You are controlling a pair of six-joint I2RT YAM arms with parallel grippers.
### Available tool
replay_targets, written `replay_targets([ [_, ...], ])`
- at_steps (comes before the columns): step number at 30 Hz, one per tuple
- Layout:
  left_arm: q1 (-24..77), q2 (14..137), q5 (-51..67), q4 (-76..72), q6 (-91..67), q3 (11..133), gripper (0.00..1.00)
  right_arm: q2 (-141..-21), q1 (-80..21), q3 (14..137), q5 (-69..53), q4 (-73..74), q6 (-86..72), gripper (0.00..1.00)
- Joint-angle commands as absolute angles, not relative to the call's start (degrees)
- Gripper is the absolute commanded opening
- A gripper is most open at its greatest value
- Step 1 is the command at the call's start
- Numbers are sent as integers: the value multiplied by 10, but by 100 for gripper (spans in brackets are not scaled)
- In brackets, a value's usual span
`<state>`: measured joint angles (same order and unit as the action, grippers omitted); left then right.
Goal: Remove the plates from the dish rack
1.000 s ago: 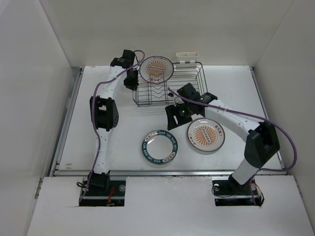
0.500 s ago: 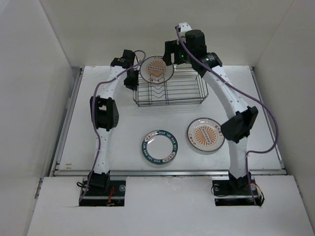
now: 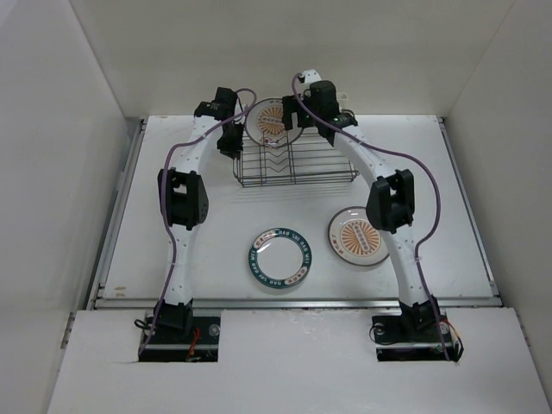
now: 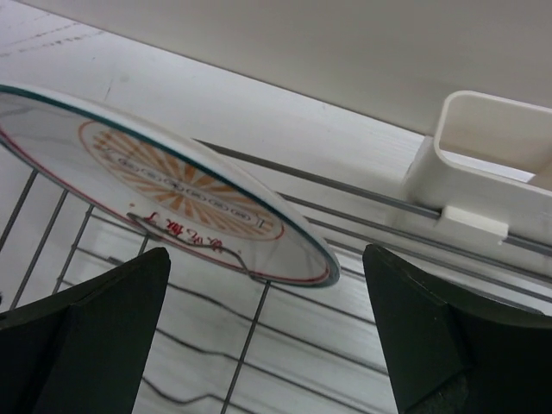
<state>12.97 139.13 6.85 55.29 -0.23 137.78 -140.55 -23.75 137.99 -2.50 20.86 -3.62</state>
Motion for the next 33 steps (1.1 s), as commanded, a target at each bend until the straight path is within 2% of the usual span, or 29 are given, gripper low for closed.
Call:
replay_targets([
  [1, 146, 1388, 43, 547, 95, 1406, 8, -1424, -243, 1414, -11, 98, -33, 99],
  [4, 151, 1393, 50, 547, 107, 1406, 8, -1442, -236, 1421, -25, 67, -39, 96],
  [5, 151, 1393, 50, 547, 107, 1406, 8, -1442, -236, 1421, -35, 60, -40, 85],
  [8, 151, 1393, 50, 547, 107, 1406, 8, -1448, -236, 1421, -75, 54, -40, 70],
  [9, 151, 1393, 50, 547, 107, 1406, 8, -1448, -236, 1421, -85, 54, -40, 59],
  [10, 151, 1393, 50, 547, 107, 1406, 8, -1448, -236, 1416, -101, 54, -40, 52],
  [12, 151, 1393, 50, 552, 95, 1401, 8, -1448, -236, 1410, -101, 54, -40, 30],
  [18, 151, 1393, 71, 570, 62, 1388, 1, -1430, -231, 1404, -94, 54, -40, 0],
  [33, 127, 1383, 98, 575, -35, 1388, 0, -1274, -226, 1335, -37, 48, -40, 0],
])
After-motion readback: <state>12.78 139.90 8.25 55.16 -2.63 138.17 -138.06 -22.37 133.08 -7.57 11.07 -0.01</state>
